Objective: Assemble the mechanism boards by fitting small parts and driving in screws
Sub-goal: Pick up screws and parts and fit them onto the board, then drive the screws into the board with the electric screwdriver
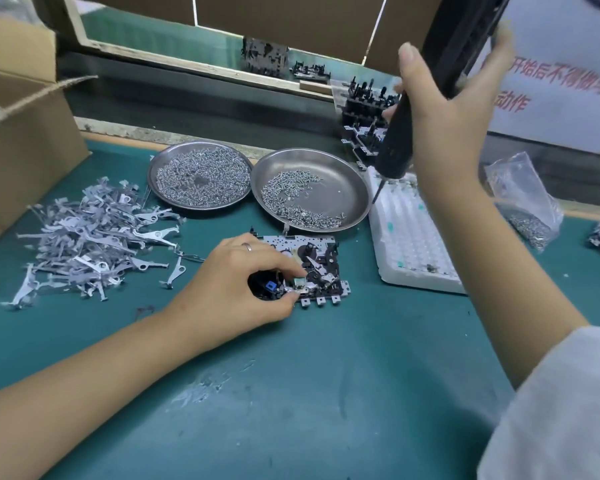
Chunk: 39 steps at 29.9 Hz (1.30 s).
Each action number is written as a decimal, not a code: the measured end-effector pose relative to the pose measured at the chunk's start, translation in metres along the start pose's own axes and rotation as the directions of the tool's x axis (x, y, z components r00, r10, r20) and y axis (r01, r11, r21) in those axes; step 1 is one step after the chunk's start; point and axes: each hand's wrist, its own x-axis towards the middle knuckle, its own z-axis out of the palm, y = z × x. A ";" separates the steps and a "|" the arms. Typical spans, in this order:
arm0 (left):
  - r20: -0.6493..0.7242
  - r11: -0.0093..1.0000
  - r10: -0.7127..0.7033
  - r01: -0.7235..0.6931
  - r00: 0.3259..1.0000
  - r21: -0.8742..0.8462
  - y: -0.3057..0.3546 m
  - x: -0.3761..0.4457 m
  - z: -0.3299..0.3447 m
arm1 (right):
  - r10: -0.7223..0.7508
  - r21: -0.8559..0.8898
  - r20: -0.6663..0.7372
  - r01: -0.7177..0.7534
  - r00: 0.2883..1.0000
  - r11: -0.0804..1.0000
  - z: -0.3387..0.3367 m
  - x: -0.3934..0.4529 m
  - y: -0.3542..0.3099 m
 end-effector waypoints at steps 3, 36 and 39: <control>-0.013 1.000 -0.015 0.014 1.000 -0.008 0.000 -0.001 0.001 | -0.002 0.144 0.019 -0.001 1.000 0.990 0.012 -0.018 -0.005; -0.014 1.000 -0.021 0.021 1.000 -0.012 -0.002 0.001 0.002 | 0.065 0.479 0.154 -0.132 0.986 0.868 0.038 -0.095 -0.007; -0.015 1.000 -0.022 0.022 1.000 -0.018 -0.002 0.001 0.002 | 0.060 0.482 0.160 -0.131 0.985 0.866 0.038 -0.095 -0.008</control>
